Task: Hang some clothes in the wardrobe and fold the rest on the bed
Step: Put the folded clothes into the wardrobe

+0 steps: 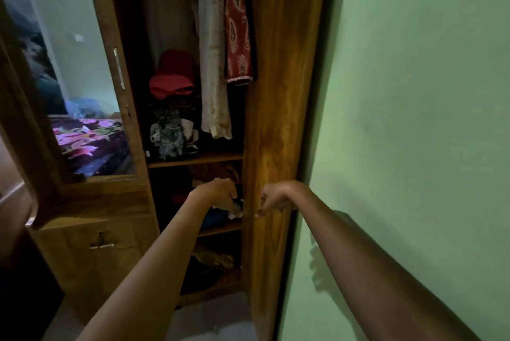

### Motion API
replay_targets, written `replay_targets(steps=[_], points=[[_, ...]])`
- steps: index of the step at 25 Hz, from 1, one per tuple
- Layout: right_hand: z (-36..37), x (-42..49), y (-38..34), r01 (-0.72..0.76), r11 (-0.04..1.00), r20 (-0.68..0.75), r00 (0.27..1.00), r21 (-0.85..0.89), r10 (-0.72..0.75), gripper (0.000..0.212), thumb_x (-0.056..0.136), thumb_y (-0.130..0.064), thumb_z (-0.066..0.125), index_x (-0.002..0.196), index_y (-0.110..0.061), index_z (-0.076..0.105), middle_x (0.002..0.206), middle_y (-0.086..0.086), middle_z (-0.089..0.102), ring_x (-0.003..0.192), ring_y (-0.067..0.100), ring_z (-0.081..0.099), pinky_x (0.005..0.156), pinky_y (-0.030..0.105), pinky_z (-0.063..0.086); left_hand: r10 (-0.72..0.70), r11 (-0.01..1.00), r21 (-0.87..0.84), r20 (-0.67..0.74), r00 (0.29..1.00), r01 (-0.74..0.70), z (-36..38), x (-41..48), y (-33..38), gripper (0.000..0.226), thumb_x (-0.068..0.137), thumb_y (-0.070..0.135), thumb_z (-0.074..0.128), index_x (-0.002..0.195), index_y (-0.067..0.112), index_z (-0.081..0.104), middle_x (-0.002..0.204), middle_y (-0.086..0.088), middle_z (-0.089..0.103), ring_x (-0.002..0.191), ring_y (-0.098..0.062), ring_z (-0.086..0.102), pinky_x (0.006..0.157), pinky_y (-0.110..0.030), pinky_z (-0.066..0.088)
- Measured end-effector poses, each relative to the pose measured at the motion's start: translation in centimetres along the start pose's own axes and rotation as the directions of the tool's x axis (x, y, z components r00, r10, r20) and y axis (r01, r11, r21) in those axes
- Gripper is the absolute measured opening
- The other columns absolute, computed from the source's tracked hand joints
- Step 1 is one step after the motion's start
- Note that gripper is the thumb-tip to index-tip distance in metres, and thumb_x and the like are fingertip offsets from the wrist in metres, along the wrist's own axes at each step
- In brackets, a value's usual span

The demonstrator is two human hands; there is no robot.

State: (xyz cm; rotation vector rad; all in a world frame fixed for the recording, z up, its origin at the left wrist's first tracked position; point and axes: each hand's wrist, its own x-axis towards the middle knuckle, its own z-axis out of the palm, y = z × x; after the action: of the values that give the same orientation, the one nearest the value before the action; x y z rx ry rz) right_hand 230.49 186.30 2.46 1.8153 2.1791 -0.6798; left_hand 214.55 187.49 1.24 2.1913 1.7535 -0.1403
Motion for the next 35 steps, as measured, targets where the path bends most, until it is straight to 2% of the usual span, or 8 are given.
replay_targets(steps=[5,7,11,16,21,26,30,35], points=[[0.3,-3.3,3.2,-0.051,0.997,-0.076,0.996,0.055,0.056,0.054,0.090,-0.036,0.062,0.135,-0.011,0.047,0.133,0.009,0.051,0.110,0.027,0.053,0.074,0.033,0.043,0.085,0.996,0.045,-0.133,0.988,-0.079,0.2,0.1,4.9,0.058,0.076,0.042,0.073,0.125,0.017,0.053,0.128,-0.003,0.052,0.115,-0.023,0.050,0.093,-0.033,0.046],[0.3,-3.9,4.0,-0.060,0.991,-0.135,0.988,0.121,0.076,0.055,0.089,-0.032,0.063,0.137,-0.011,0.045,0.133,0.010,0.051,0.103,0.025,0.051,0.079,0.032,0.041,0.105,0.994,0.015,-0.230,0.968,-0.105,0.1,0.4,6.1,0.051,0.077,0.040,0.072,0.120,0.017,0.056,0.120,-0.002,0.058,0.105,-0.020,0.056,0.088,-0.034,0.050],[0.4,-4.4,5.0,-0.029,0.955,-0.274,0.955,0.295,0.114,0.048,0.091,-0.024,0.062,0.134,-0.011,0.046,0.130,0.011,0.053,0.116,0.030,0.053,0.083,0.032,0.041,0.158,0.986,0.030,-0.445,0.881,-0.162,0.3,0.3,8.4,0.043,0.082,0.035,0.069,0.119,0.017,0.057,0.110,0.000,0.062,0.094,-0.016,0.061,0.077,-0.029,0.052],[0.6,-3.1,5.2,-0.013,0.892,-0.379,0.902,0.452,0.205,0.073,0.087,-0.028,0.065,0.148,-0.015,0.027,0.145,0.013,0.041,0.129,0.034,0.044,0.106,0.045,0.040,0.292,0.954,0.107,-0.544,0.786,-0.281,0.4,1.9,9.3,0.069,0.088,0.026,0.063,0.146,0.024,0.025,0.150,-0.003,0.032,0.129,-0.024,0.045,0.088,-0.035,0.050],[0.4,-2.6,4.9,0.045,0.855,-0.443,0.869,0.516,0.221,0.082,0.091,-0.028,0.061,0.152,-0.019,0.008,0.153,0.010,0.027,0.136,0.032,0.035,0.107,0.038,0.037,0.321,0.937,0.087,-0.599,0.733,-0.339,-0.2,2.9,8.7,0.059,0.089,0.027,0.061,0.141,0.025,0.034,0.146,0.001,0.039,0.128,-0.019,0.046,0.086,-0.031,0.050],[0.8,-2.9,4.7,0.097,0.841,-0.472,0.859,0.532,0.199,0.075,0.087,-0.024,0.067,0.148,-0.026,0.023,0.141,0.008,0.043,0.125,0.030,0.046,0.098,0.036,0.044,0.194,0.920,-0.121,-0.684,0.703,-0.372,-0.3,1.9,8.1,0.054,0.091,0.035,0.058,0.139,0.020,0.038,0.132,-0.005,0.050,0.113,-0.022,0.055,0.084,-0.033,0.052],[1.4,-4.2,3.5,0.164,0.835,-0.418,0.905,0.525,0.085,0.082,0.088,-0.012,0.064,0.151,-0.026,0.012,0.142,0.004,0.040,0.129,0.024,0.041,0.086,0.017,0.036,0.075,0.899,-0.241,-0.737,0.671,-0.365,-0.1,1.0,7.3,0.065,0.090,0.048,0.054,0.144,0.022,0.029,0.138,-0.008,0.046,0.121,-0.025,0.049,0.091,-0.039,0.047],[2.4,-2.5,0.0,0.297,0.790,-0.385,0.919,0.536,-0.084,0.082,0.089,-0.003,0.059,0.151,-0.026,0.010,0.147,0.005,0.035,0.136,0.025,0.035,0.101,0.031,0.037,-0.033,0.887,-0.296,-0.807,0.589,-0.356,0.0,0.2,5.6,0.079,0.088,0.038,0.062,0.149,0.018,0.016,0.138,-0.009,0.044,0.119,-0.024,0.050,0.084,-0.032,0.046]])
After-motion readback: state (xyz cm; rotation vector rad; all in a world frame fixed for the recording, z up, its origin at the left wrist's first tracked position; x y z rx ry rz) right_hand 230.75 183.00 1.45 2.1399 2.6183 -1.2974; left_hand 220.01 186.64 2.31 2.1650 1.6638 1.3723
